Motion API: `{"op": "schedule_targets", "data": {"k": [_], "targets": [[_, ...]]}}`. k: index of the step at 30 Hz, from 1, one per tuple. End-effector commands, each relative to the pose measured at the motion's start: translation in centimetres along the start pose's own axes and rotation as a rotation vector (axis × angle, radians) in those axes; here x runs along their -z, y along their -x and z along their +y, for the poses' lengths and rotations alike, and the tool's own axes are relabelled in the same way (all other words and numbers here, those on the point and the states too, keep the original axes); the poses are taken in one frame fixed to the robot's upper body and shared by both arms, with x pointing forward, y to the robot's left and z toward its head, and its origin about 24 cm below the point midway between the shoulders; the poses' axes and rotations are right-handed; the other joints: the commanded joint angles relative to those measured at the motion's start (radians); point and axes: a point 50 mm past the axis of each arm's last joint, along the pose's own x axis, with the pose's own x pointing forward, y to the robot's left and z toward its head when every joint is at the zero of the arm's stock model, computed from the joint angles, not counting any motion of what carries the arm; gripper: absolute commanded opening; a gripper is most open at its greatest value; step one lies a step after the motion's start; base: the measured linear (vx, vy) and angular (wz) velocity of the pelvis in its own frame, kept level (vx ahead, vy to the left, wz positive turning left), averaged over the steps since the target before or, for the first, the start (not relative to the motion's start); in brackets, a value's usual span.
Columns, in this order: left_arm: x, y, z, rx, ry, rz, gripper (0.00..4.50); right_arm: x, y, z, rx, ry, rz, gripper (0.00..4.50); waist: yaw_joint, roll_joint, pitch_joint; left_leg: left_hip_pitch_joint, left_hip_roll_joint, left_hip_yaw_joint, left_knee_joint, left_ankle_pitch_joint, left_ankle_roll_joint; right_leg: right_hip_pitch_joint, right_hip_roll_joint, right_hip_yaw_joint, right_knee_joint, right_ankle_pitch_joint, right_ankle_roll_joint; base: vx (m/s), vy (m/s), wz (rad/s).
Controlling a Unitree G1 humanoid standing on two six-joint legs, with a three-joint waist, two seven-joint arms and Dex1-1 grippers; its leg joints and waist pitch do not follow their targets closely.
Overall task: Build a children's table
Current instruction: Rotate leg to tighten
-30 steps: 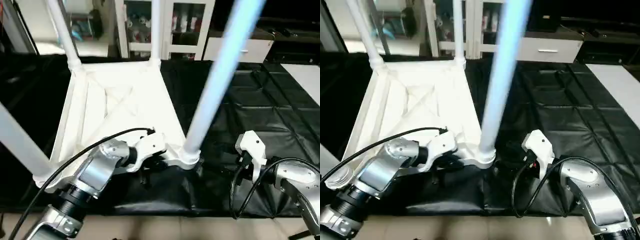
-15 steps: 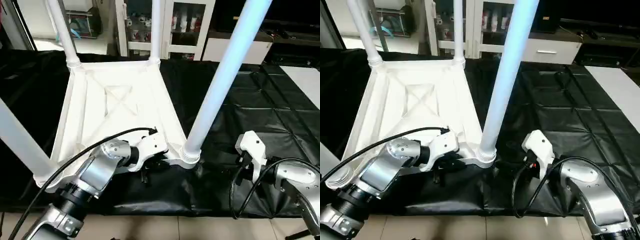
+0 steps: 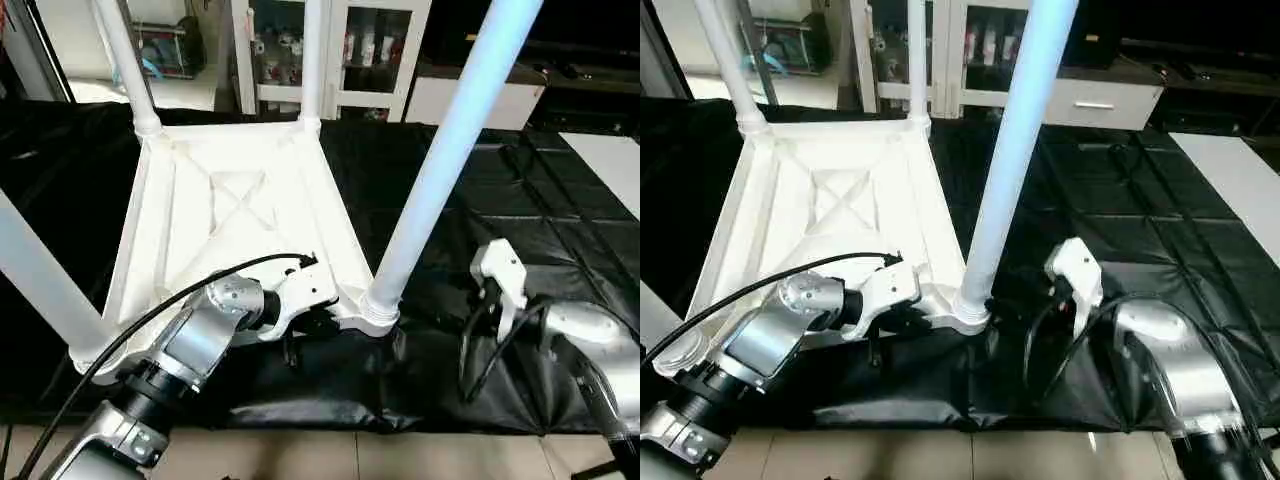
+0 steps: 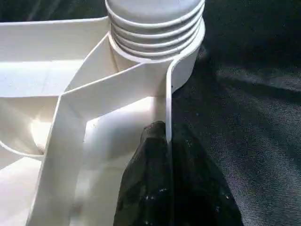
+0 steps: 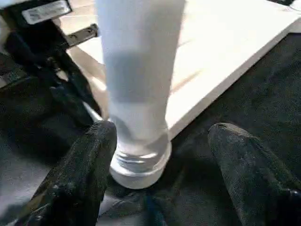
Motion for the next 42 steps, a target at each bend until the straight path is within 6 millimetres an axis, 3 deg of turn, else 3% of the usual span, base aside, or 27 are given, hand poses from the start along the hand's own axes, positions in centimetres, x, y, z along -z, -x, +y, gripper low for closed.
{"op": "schedule_targets", "data": {"k": [1, 11, 12, 17, 24, 28, 37, 40, 41, 42], "targets": [[0.4, -0.6, -0.5, 0.034, 0.006, 0.012, 0.11, 0.1, -0.5, 0.0, -0.038, 0.001, 0.002, 3.44, -0.001, -0.018, -0.052, 0.002, 0.015, 0.004, -0.073, -0.202, 0.064, 0.039, -0.029, 0.020, -0.065, -0.225, -0.212, 0.000, 0.000, 0.00], [0.3, -0.7, -0.7, 0.072, -0.028, 0.013, 0.11, 0.6, -2.4, -0.3, -0.191, 0.005, 0.028, 3.44, 0.003, -0.023, -0.055, 0.004, 0.017, 0.008, -0.067, -0.146, 0.089, 0.040, -0.030, 0.019, -0.053, -0.153, -0.248, 0.000, 0.000, 0.00], [0.2, -0.7, -0.6, 0.078, -0.033, 0.012, 0.04, 0.5, -2.6, -0.6, -0.193, 0.015, 0.032, 3.26, 0.005, -0.027, -0.055, 0.004, 0.017, 0.009, -0.067, -0.143, 0.091, 0.041, -0.030, 0.019, -0.053, -0.151, -0.247, 0.000, 0.000, 0.00], [0.2, -0.6, -0.5, 0.094, -0.049, 0.016, 0.00, 0.4, -3.2, -1.1, -0.230, 0.039, 0.045, 2.98, 0.002, -0.023, -0.055, 0.005, 0.017, 0.008, -0.067, -0.163, 0.084, 0.039, -0.030, 0.019, -0.054, -0.176, -0.251, 0.000, 0.000, 0.00], [0.3, -0.5, -0.4, 0.099, -0.057, 0.023, 0.00, 0.6, -3.7, -1.2, -0.287, 0.056, 0.065, 2.44, 0.007, -0.022, -0.058, 0.006, 0.017, 0.010, -0.064, -0.126, 0.101, 0.042, -0.030, 0.019, -0.046, -0.105, -0.275, 0.000, 0.000, 0.00], [0.3, -0.5, -0.3, 0.102, -0.059, 0.025, 0.00, 0.9, -3.8, -1.3, -0.315, 0.058, 0.080, 2.12, 0.009, -0.023, -0.057, 0.007, 0.018, 0.010, -0.065, -0.145, 0.099, 0.042, -0.031, 0.018, -0.048, -0.132, -0.276, 0.000, 0.000, 0.00], [0.3, -0.5, -0.2, 0.106, -0.062, 0.031, 0.00, 1.5, -3.9, -1.2, -0.354, 0.061, 0.105, 2.05, 0.010, -0.023, -0.059, 0.008, 0.018, 0.009, -0.065, -0.147, 0.098, 0.042, -0.030, 0.018, -0.047, -0.119, -0.282, 0.000, 0.000, 0.00], [0.3, -0.5, 0.2, 0.080, -0.031, 0.027, 0.00, 2.3, -4.1, -1.6, -0.268, 0.029, 0.129, 2.04, 0.010, -0.024, -0.059, 0.008, 0.017, 0.009, -0.065, -0.149, 0.097, 0.042, -0.030, 0.018, -0.047, -0.126, -0.281, 0.000, 0.000, 0.00], [0.2, -0.6, 0.4, 0.061, -0.015, 0.021, 0.00, 2.6, -4.2, -1.8, -0.223, 0.023, 0.142, 2.04, 0.008, -0.026, -0.055, 0.007, 0.016, 0.010, -0.067, -0.170, 0.089, 0.040, -0.029, 0.018, -0.053, -0.159, -0.274, 0.000, 0.000, 0.00], [0.0, -0.8, 0.7, 0.030, 0.007, 0.015, 0.00, 3.1, -4.4, -2.0, -0.165, 0.001, 0.158, 2.04, 0.004, -0.024, -0.051, 0.009, 0.016, 0.008, -0.073, -0.226, 0.061, 0.035, -0.029, 0.017, -0.060, -0.235, -0.255, 0.000, 0.000, 0.00]]}}
